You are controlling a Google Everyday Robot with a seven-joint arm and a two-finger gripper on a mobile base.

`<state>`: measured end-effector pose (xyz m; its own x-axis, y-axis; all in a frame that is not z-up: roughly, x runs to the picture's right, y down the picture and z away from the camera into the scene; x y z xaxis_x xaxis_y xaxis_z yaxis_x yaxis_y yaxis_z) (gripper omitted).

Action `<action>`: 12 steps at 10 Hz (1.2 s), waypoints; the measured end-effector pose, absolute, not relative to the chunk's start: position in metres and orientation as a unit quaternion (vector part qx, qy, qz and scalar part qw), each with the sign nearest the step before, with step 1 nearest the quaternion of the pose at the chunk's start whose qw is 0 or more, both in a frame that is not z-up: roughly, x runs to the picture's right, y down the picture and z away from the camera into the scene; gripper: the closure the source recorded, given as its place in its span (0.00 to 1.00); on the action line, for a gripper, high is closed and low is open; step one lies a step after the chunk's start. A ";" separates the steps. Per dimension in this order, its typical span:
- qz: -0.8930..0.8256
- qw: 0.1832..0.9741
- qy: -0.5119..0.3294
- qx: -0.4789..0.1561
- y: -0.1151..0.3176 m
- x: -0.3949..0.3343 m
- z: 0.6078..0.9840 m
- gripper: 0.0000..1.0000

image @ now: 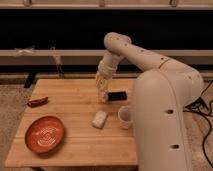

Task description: Stand the bottle upright

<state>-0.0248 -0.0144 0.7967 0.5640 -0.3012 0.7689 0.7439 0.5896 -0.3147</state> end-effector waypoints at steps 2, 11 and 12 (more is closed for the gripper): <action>-0.320 0.818 -0.349 -0.328 -0.013 -0.026 0.800 0.68; -0.331 0.802 -0.373 -0.329 -0.021 -0.023 0.811 0.38; -0.334 0.799 -0.377 -0.329 -0.022 -0.023 0.812 0.38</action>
